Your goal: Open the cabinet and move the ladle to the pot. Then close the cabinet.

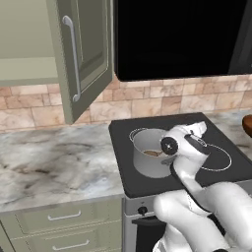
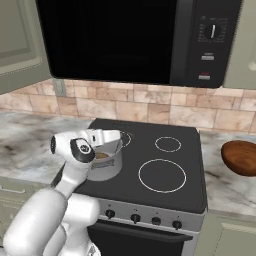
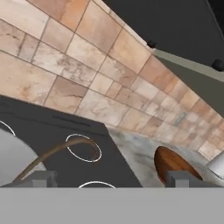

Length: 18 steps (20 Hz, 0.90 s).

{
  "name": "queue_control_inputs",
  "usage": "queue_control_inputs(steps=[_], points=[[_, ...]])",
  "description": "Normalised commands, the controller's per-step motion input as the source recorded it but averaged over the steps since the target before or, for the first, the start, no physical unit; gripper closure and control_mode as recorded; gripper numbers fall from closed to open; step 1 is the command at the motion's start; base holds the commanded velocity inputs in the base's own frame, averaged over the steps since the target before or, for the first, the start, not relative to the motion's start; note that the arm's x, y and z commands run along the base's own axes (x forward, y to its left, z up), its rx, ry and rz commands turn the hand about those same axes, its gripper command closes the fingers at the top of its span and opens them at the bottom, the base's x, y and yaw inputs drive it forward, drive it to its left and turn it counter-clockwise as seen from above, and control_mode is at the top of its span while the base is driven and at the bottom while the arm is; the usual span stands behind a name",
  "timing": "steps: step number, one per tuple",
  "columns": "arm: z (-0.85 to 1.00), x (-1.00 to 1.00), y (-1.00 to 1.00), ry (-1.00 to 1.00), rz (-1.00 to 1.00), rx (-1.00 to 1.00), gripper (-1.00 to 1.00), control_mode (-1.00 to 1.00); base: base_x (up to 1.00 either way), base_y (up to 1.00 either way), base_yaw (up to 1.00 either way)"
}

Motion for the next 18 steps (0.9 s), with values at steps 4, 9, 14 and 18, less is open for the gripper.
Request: queue_control_inputs(steps=[4,9,14,18], points=[[1.00,-0.69,0.13,0.41,0.17,0.14,-1.00,-1.00,0.00,0.00,0.00],[0.93,-0.58,0.28,0.47,0.20,0.16,-1.00,-1.00,0.00,0.00,0.00],[0.74,-0.48,0.52,0.32,0.16,0.17,-1.00,-1.00,0.00,0.00,0.00],[0.53,-0.48,0.64,0.18,0.08,0.22,-1.00,-1.00,0.00,0.00,0.00]])
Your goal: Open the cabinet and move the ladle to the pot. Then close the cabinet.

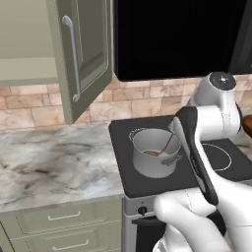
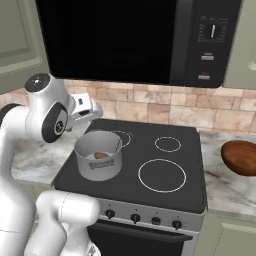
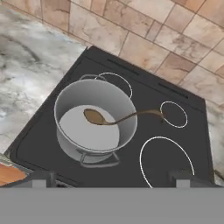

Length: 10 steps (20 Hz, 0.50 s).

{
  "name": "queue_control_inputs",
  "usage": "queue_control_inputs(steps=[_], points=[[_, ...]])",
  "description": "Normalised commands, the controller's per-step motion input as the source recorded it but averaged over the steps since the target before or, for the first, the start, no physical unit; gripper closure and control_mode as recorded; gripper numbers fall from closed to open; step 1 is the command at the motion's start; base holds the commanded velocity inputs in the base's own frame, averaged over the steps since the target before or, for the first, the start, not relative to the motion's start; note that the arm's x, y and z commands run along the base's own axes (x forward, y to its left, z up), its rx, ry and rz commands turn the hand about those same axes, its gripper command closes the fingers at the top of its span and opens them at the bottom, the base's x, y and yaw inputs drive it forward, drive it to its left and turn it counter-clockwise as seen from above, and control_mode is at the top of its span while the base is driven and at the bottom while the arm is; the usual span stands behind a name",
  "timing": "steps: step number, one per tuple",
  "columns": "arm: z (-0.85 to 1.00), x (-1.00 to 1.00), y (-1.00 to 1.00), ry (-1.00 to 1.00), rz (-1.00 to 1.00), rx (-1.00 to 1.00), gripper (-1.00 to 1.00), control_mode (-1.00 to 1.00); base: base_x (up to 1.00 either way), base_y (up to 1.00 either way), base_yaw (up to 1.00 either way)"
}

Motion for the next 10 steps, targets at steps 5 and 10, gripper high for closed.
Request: queue_control_inputs(steps=[5,10], points=[[0.29,-0.44,0.57,0.03,0.00,0.20,-1.00,-1.00,0.00,0.00,0.00],[0.03,-0.49,0.31,0.00,-0.02,0.15,-1.00,-1.00,0.00,0.00,0.00]])
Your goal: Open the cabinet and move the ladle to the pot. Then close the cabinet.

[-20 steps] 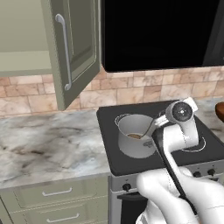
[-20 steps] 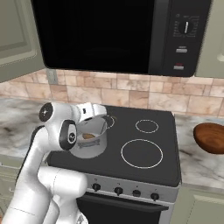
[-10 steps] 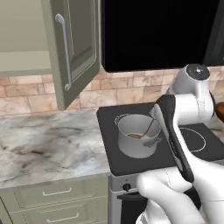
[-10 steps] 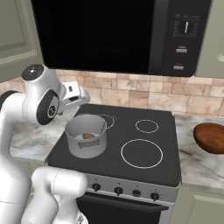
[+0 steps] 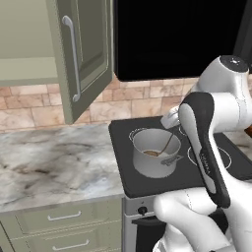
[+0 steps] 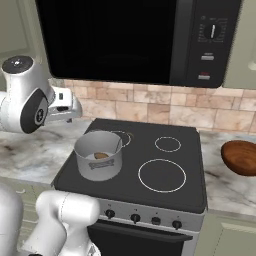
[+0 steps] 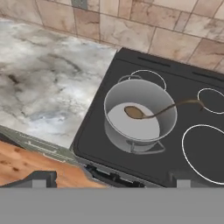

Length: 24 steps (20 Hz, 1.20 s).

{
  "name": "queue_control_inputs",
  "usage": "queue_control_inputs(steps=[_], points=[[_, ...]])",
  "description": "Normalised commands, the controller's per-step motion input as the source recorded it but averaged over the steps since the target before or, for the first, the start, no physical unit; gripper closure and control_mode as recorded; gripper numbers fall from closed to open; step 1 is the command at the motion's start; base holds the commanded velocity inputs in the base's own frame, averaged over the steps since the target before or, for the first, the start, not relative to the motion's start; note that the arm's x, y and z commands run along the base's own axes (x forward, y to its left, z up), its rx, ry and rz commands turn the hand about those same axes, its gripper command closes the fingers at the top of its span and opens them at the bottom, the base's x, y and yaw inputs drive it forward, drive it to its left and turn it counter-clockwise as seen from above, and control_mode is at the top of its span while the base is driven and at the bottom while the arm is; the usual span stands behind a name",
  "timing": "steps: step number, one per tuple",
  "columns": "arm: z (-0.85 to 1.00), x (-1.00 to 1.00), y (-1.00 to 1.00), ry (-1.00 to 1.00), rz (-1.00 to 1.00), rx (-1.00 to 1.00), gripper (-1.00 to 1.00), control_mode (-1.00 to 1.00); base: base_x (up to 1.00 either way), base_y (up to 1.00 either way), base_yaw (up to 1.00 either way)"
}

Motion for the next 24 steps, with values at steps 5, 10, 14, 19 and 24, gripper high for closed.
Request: queue_control_inputs(steps=[5,10,14,19,24], points=[[0.00,-0.33,0.05,-0.03,-0.10,0.07,-1.00,-1.00,0.00,0.00,0.00],[0.00,-0.02,0.00,0.00,-0.14,0.00,-1.00,-1.00,0.00,0.00,0.00],[0.00,0.00,-0.23,0.00,-0.11,0.00,-1.00,-1.00,0.00,0.00,0.00],[0.00,-0.18,-0.33,0.00,-0.10,0.01,-1.00,-1.00,0.00,0.00,0.00],[0.00,0.00,0.00,0.00,0.00,0.00,-1.00,1.00,-0.96,-0.21,-0.12]])
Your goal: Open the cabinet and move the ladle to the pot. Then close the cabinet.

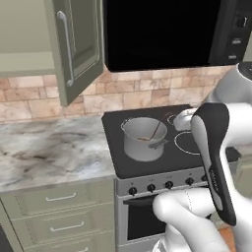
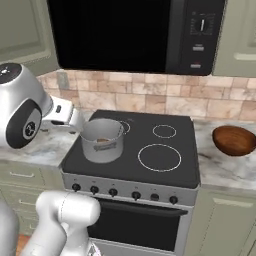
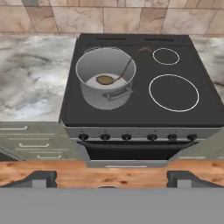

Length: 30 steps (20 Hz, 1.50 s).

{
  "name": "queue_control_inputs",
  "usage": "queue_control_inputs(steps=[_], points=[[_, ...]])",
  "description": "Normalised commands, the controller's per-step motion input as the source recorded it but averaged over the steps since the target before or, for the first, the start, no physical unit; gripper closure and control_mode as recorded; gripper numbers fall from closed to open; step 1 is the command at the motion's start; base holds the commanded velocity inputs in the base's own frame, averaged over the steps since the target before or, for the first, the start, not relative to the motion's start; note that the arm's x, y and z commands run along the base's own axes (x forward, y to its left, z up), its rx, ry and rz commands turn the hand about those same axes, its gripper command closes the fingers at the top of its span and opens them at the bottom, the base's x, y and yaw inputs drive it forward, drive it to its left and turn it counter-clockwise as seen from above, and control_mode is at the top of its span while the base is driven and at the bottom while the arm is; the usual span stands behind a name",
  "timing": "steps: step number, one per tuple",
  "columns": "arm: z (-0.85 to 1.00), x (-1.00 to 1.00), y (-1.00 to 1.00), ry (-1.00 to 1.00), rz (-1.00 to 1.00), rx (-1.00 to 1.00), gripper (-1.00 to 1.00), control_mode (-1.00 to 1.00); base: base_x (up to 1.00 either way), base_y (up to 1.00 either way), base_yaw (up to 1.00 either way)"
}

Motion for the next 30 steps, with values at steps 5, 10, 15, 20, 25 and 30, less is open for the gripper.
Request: queue_control_inputs(steps=[5,10,15,20,25,30], points=[[0.00,0.00,0.00,0.00,0.00,0.00,-1.00,1.00,-1.00,0.45,-0.09],[0.00,0.00,0.00,0.00,0.00,0.00,-1.00,1.00,-0.65,1.00,0.00],[0.00,0.00,0.00,0.00,0.00,0.00,-1.00,1.00,-0.09,0.99,0.02],[0.00,0.00,0.00,0.00,0.00,0.00,-1.00,1.00,0.38,0.58,0.05],[0.00,0.00,0.00,0.00,0.00,0.00,-1.00,1.00,0.54,0.06,0.01],[0.00,0.00,0.00,0.00,0.00,0.00,-1.00,1.00,0.62,0.15,0.00]])
